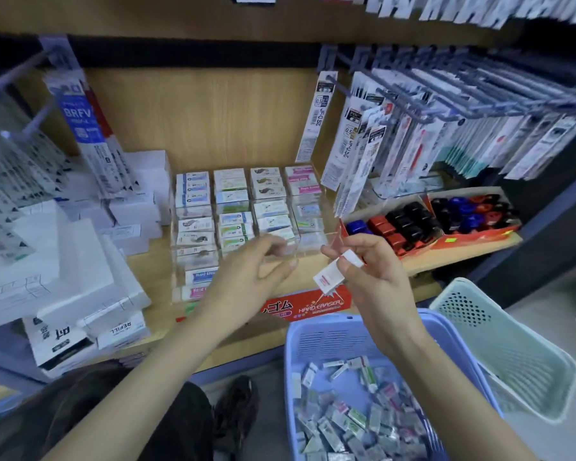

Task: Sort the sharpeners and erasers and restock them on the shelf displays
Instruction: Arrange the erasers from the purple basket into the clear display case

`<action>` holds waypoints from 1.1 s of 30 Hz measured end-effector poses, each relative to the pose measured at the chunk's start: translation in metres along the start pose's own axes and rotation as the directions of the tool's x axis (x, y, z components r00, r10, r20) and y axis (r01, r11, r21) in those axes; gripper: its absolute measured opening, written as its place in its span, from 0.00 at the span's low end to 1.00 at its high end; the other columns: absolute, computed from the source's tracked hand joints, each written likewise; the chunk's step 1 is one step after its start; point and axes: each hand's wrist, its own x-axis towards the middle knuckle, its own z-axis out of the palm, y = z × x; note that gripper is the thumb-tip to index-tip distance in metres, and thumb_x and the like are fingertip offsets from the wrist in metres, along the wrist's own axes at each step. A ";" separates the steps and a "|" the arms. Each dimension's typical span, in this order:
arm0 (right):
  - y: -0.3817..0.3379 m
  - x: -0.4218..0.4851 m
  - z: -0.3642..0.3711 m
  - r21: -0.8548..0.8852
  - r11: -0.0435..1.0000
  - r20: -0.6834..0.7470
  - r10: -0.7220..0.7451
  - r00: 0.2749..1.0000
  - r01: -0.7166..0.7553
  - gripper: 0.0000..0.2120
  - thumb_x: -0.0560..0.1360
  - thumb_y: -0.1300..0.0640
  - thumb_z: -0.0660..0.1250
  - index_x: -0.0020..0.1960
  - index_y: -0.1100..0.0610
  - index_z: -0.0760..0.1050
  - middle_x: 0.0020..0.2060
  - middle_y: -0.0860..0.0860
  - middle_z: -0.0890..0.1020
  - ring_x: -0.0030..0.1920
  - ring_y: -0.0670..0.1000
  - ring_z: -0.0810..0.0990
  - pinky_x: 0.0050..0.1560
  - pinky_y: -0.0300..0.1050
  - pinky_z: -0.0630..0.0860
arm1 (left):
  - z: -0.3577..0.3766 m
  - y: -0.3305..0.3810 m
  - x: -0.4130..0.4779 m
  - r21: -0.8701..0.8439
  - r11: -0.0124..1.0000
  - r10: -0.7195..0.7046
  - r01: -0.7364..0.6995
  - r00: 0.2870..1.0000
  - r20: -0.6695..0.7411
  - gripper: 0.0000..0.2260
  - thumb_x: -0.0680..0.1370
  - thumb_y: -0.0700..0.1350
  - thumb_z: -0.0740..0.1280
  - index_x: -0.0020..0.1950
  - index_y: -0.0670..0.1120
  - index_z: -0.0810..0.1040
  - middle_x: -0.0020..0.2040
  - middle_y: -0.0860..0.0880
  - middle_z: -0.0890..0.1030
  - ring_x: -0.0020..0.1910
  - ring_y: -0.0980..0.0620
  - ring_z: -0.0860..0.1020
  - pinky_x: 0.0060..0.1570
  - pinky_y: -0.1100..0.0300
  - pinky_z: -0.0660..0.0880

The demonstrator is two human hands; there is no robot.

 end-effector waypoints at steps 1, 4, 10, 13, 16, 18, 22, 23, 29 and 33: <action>-0.003 -0.005 -0.001 0.024 1.000 0.013 -0.010 1.000 0.010 0.10 0.76 0.73 0.61 0.53 0.61 0.70 0.54 0.63 0.78 0.56 0.52 0.81 0.47 0.49 0.76 | 0.000 0.013 -0.014 -0.165 0.986 -0.009 0.017 0.999 0.051 0.15 0.74 0.54 0.68 0.57 0.50 0.77 0.52 0.56 0.80 0.51 0.63 0.76 0.54 0.68 0.70; -0.008 -0.021 0.002 0.057 0.997 0.042 -0.044 0.998 0.041 0.10 0.75 0.72 0.62 0.51 0.58 0.71 0.54 0.64 0.78 0.55 0.49 0.81 0.42 0.41 0.77 | 0.009 0.032 -0.046 -0.330 0.944 0.009 0.024 0.995 0.099 0.17 0.65 0.57 0.72 0.51 0.53 0.77 0.44 0.57 0.81 0.45 0.64 0.77 0.47 0.74 0.69; -0.012 -0.045 -0.002 0.082 0.997 0.077 0.006 0.997 -0.012 0.06 0.74 0.58 0.67 0.50 0.57 0.75 0.50 0.55 0.81 0.51 0.50 0.81 0.50 0.40 0.77 | 0.013 0.041 -0.065 -0.505 0.858 -0.061 0.094 0.995 0.081 0.13 0.76 0.52 0.62 0.44 0.44 0.79 0.36 0.54 0.82 0.37 0.61 0.78 0.42 0.69 0.73; -0.016 -0.054 -0.008 -0.017 1.000 0.118 0.020 0.993 -0.018 0.06 0.74 0.63 0.66 0.51 0.57 0.77 0.46 0.52 0.80 0.45 0.50 0.81 0.46 0.41 0.79 | 0.006 0.044 -0.069 -0.540 0.811 -0.154 0.225 0.973 0.174 0.21 0.81 0.49 0.55 0.42 0.34 0.78 0.33 0.49 0.81 0.32 0.60 0.77 0.38 0.71 0.72; -0.019 -0.060 -0.007 -0.049 0.999 0.077 0.008 0.997 -0.005 0.08 0.76 0.67 0.64 0.51 0.58 0.77 0.40 0.48 0.81 0.42 0.48 0.81 0.42 0.40 0.79 | 0.006 0.049 -0.074 -0.502 0.835 -0.130 0.226 0.967 0.220 0.21 0.82 0.46 0.53 0.39 0.37 0.77 0.32 0.51 0.80 0.30 0.62 0.76 0.35 0.74 0.69; -0.020 -0.061 -0.008 -0.042 0.999 0.051 0.016 0.999 -0.014 0.08 0.76 0.66 0.64 0.53 0.59 0.77 0.40 0.51 0.81 0.42 0.49 0.81 0.42 0.41 0.79 | 0.006 0.048 -0.074 -0.497 0.838 -0.126 0.225 0.966 0.226 0.20 0.82 0.47 0.53 0.40 0.37 0.78 0.31 0.52 0.80 0.31 0.62 0.76 0.36 0.74 0.70; -0.017 -0.062 -0.009 -0.018 0.999 -0.028 0.043 0.999 -0.044 0.07 0.75 0.66 0.65 0.53 0.61 0.76 0.42 0.55 0.81 0.42 0.51 0.81 0.42 0.42 0.79 | 0.004 0.046 -0.068 -0.466 0.860 -0.111 0.210 0.967 0.231 0.17 0.81 0.46 0.57 0.45 0.37 0.79 0.34 0.52 0.82 0.34 0.59 0.79 0.38 0.73 0.71; -0.015 -0.062 -0.010 -0.013 0.998 -0.053 0.053 0.997 -0.054 0.06 0.75 0.66 0.66 0.52 0.61 0.76 0.42 0.56 0.81 0.43 0.51 0.81 0.41 0.42 0.79 | 0.005 0.045 -0.065 -0.467 0.861 -0.103 0.203 0.968 0.230 0.12 0.80 0.46 0.59 0.47 0.40 0.79 0.35 0.51 0.82 0.36 0.58 0.79 0.39 0.72 0.72; -0.003 -0.052 -0.003 0.034 0.994 -0.071 0.108 0.992 -0.105 0.08 0.74 0.67 0.67 0.52 0.60 0.74 0.42 0.54 0.81 0.41 0.50 0.83 0.39 0.40 0.80 | 0.001 0.024 -0.044 -0.492 0.829 -0.174 0.268 0.958 0.228 0.05 0.75 0.43 0.68 0.51 0.49 0.79 0.41 0.50 0.84 0.41 0.56 0.81 0.49 0.63 0.76; 0.011 -0.036 0.002 -0.346 0.937 0.071 -0.020 0.997 0.043 0.13 0.73 0.63 0.70 0.52 0.48 0.74 0.50 0.46 0.79 0.44 0.41 0.80 0.44 0.34 0.76 | -0.009 0.004 -0.035 -0.500 0.799 -0.216 0.333 0.936 0.279 0.05 0.76 0.41 0.68 0.50 0.48 0.80 0.46 0.43 0.83 0.42 0.54 0.81 0.51 0.58 0.78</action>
